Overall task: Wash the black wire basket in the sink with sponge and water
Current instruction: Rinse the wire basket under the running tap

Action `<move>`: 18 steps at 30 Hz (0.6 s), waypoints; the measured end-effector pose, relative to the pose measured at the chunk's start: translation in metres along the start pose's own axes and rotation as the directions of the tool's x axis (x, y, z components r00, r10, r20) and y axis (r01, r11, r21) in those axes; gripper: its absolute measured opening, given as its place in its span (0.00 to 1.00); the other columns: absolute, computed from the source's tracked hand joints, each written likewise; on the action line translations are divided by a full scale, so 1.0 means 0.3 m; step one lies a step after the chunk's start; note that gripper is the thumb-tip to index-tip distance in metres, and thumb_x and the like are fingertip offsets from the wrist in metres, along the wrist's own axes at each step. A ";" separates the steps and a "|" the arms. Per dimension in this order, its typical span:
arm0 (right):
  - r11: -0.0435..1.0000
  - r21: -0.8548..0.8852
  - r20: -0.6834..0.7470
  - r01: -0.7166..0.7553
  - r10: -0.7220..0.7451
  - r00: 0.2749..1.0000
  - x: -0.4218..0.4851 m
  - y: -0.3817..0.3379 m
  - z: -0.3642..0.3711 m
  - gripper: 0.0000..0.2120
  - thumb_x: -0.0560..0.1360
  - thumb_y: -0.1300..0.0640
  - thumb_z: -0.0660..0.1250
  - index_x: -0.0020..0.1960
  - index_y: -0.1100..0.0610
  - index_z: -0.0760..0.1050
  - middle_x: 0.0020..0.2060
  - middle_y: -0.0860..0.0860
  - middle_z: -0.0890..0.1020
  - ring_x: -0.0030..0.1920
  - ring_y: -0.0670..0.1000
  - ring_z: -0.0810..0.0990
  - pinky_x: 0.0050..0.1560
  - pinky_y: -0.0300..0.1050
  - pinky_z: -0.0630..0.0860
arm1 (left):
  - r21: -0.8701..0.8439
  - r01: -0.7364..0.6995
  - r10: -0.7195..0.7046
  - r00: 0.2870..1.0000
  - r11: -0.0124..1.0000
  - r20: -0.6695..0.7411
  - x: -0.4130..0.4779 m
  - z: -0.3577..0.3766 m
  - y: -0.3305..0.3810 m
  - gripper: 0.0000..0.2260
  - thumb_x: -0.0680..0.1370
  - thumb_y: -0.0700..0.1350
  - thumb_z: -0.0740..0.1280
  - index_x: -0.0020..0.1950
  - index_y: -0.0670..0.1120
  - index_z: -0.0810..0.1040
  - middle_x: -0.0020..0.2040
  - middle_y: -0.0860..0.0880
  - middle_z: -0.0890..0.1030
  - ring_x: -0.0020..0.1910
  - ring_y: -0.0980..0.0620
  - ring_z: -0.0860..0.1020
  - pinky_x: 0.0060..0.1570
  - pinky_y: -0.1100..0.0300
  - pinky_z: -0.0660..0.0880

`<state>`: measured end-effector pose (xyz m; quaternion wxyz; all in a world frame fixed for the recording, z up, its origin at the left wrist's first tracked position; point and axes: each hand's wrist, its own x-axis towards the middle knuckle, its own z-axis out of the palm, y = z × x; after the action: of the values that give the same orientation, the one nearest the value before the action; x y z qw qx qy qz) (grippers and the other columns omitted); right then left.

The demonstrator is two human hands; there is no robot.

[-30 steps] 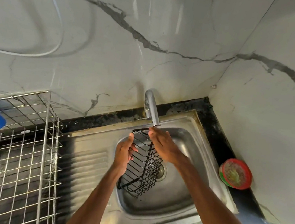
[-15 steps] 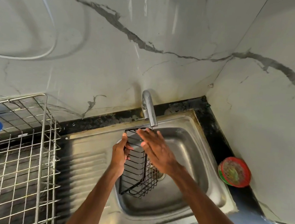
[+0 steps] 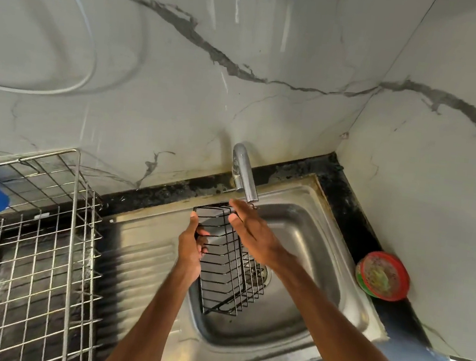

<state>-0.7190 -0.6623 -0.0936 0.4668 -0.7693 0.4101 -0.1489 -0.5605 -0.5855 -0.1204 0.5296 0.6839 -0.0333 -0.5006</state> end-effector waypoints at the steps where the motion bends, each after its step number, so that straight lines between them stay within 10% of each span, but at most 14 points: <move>1: 0.999 -0.002 -0.017 0.043 -0.043 0.999 0.004 0.018 0.004 0.30 0.83 0.35 0.46 0.78 0.50 0.62 0.78 0.48 0.65 0.79 0.43 0.59 0.79 0.50 0.56 | -0.017 0.007 -0.007 1.000 1.000 0.018 0.000 -0.004 -0.001 0.24 0.82 0.64 0.62 0.34 0.48 0.74 0.23 0.55 0.68 0.24 0.56 0.63 0.30 0.58 0.58; 4: 0.999 0.034 -0.071 0.041 -0.038 0.997 0.029 0.064 -0.004 0.25 0.85 0.39 0.48 0.74 0.49 0.69 0.70 0.49 0.76 0.72 0.45 0.71 0.73 0.59 0.68 | -0.013 0.014 -0.014 0.998 1.000 0.056 -0.008 -0.006 -0.007 0.23 0.83 0.62 0.62 0.34 0.48 0.75 0.22 0.55 0.68 0.24 0.57 0.63 0.31 0.58 0.59; 7: 0.997 0.077 -0.090 0.010 -0.003 0.996 0.044 0.045 -0.040 0.20 0.85 0.44 0.54 0.71 0.50 0.73 0.52 0.53 0.82 0.50 0.45 0.83 0.49 0.46 0.82 | -0.007 -0.005 0.006 0.997 1.000 0.082 0.007 -0.019 -0.005 0.22 0.83 0.61 0.62 0.36 0.48 0.75 0.22 0.55 0.69 0.23 0.57 0.65 0.31 0.58 0.60; 11: 0.985 0.143 -0.081 -0.096 0.108 0.991 0.088 0.074 -0.075 0.16 0.85 0.51 0.58 0.66 0.56 0.76 0.45 0.53 0.77 0.31 0.39 0.70 0.30 0.32 0.67 | -0.082 -0.002 0.016 0.984 0.997 0.175 0.029 -0.057 0.017 0.21 0.82 0.61 0.61 0.37 0.48 0.71 0.19 0.55 0.65 0.18 0.59 0.63 0.24 0.62 0.60; 18: 0.736 0.589 0.162 -0.335 0.298 0.941 0.063 0.065 -0.095 0.18 0.85 0.55 0.59 0.74 0.53 0.67 0.67 0.51 0.72 0.65 0.50 0.69 0.71 0.51 0.64 | -0.198 0.084 -0.040 0.976 0.977 0.213 0.040 -0.056 -0.007 0.23 0.82 0.63 0.61 0.35 0.49 0.71 0.19 0.55 0.63 0.16 0.59 0.60 0.18 0.65 0.58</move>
<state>-0.7345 -0.6982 -0.0981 0.7189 -0.5008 0.4515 -0.1691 -0.5435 -0.5799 -0.1310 0.5753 0.5701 -0.0148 -0.5863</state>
